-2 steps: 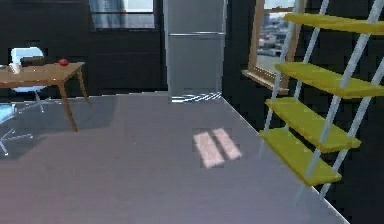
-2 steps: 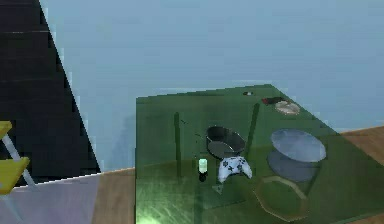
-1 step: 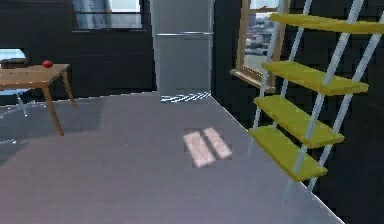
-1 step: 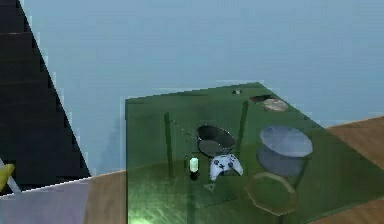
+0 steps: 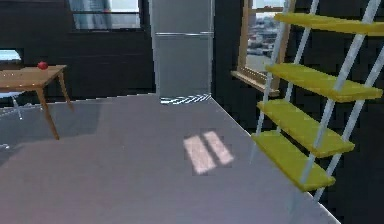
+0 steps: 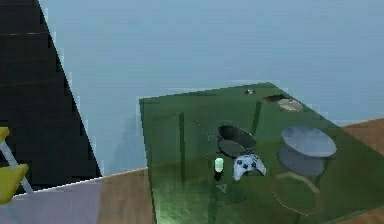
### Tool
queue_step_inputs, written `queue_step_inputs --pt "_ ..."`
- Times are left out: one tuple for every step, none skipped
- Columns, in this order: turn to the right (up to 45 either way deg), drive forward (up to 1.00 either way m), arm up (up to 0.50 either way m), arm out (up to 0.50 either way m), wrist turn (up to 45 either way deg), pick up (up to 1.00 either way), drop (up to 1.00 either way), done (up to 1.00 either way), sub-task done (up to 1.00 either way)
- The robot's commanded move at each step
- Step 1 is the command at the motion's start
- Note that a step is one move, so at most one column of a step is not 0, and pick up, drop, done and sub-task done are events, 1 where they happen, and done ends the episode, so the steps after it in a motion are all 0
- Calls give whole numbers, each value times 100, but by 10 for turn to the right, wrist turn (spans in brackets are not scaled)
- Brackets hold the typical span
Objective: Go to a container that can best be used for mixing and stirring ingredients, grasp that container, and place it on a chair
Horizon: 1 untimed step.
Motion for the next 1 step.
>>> queue_step_inputs --pt "240 0 0 0 0 0 0 0 0"
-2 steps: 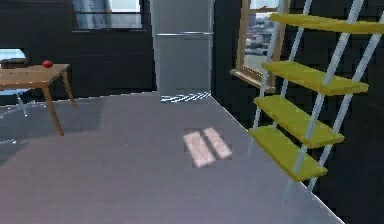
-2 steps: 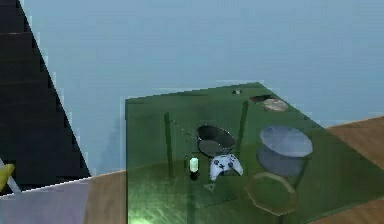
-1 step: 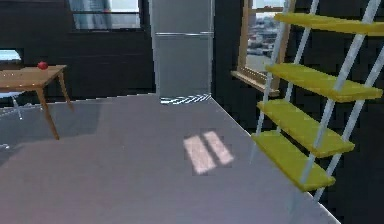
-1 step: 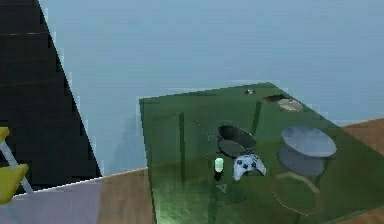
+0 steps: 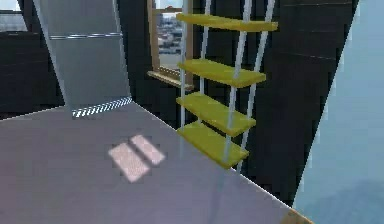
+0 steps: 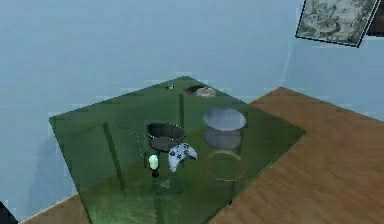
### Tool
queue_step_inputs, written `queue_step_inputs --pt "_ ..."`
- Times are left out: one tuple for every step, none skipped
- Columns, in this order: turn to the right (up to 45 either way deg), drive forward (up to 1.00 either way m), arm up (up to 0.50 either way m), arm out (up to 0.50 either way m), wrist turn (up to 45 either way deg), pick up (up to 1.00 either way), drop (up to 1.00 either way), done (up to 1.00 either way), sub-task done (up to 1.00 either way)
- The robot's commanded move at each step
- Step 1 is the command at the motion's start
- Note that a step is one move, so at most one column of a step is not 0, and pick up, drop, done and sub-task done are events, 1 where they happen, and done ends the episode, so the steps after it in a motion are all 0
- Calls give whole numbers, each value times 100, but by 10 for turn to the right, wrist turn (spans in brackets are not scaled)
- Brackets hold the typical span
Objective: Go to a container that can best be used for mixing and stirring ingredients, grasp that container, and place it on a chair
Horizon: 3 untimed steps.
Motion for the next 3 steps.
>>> queue_step_inputs --pt "0 20 0 0 0 0 0 0 0" --pt "420 0 0 0 0 0 0 0 0" --pt "0 80 0 0 0 0 0 0 0"
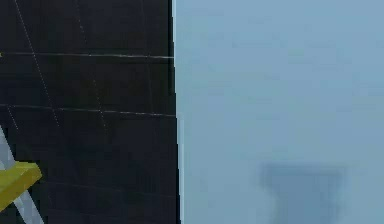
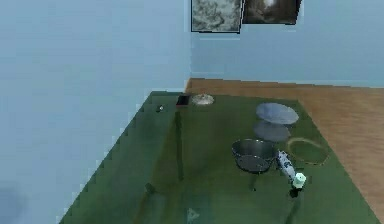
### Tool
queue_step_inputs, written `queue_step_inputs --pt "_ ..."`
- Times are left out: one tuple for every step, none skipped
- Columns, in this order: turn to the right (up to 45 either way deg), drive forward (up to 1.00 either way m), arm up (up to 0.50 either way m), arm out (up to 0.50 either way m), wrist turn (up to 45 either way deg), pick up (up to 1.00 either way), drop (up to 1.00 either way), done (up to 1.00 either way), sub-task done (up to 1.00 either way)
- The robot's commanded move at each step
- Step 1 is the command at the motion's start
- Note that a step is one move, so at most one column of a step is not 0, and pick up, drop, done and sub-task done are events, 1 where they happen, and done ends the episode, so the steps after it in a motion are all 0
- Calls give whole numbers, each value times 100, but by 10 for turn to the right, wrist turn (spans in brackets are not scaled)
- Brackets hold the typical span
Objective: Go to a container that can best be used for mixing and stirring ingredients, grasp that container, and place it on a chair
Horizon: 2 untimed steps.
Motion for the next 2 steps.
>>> queue_step_inputs --pt "180 0 0 0 0 0 0 0 0" --pt "0 0 50 0 0 0 0 0 0"
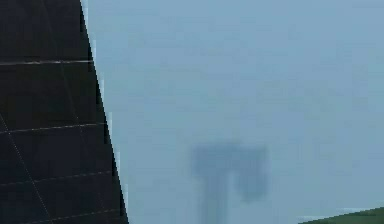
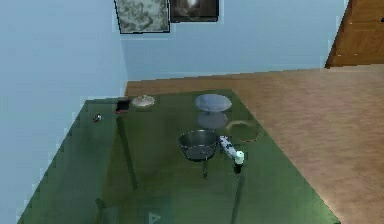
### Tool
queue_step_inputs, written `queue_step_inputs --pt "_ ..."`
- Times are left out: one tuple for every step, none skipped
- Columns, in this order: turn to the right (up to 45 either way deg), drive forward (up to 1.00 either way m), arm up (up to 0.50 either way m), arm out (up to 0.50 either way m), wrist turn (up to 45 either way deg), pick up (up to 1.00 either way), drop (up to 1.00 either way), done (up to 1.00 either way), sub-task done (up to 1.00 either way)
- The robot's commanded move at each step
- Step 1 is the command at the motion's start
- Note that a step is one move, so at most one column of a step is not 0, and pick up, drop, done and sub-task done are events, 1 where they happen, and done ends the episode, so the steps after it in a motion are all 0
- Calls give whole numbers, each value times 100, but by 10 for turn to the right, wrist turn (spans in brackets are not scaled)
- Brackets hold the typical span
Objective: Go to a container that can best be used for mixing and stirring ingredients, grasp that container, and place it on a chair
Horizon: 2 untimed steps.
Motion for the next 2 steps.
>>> queue_step_inputs --pt "0 0 38 0 0 0 0 0 0" --pt "0 0 0 36 0 0 0 0 0"
